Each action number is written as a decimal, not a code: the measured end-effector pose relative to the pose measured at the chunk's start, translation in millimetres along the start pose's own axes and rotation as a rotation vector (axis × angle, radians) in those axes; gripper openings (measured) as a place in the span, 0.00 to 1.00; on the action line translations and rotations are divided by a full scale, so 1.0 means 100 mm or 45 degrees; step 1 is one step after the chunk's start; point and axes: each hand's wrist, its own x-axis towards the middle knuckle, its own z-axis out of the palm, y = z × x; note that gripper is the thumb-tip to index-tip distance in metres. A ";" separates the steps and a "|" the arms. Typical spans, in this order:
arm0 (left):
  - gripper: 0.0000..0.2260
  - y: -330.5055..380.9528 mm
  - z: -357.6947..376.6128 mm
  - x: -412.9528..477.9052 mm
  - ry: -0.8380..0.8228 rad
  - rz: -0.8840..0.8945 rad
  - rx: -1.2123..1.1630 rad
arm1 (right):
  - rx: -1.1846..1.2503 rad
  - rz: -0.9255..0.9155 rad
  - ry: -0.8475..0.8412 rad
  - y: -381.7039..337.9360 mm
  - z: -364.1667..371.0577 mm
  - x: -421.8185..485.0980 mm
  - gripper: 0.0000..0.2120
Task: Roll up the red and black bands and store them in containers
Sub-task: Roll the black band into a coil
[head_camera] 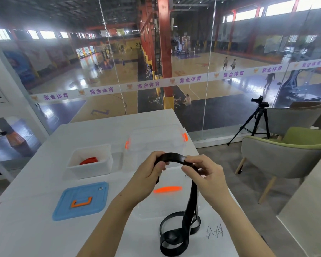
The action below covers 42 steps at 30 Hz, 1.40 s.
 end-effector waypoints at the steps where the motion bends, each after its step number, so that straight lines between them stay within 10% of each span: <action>1: 0.09 0.03 0.00 0.00 0.006 0.000 -0.003 | -0.002 -0.001 -0.015 0.00 -0.01 0.00 0.13; 19: 0.11 0.22 0.20 0.05 0.356 -0.060 -0.325 | 0.212 0.230 -0.166 0.16 0.37 -0.20 0.18; 42: 0.14 0.11 0.24 0.10 0.545 -0.260 -0.981 | 0.439 0.309 0.188 0.09 0.39 -0.23 0.14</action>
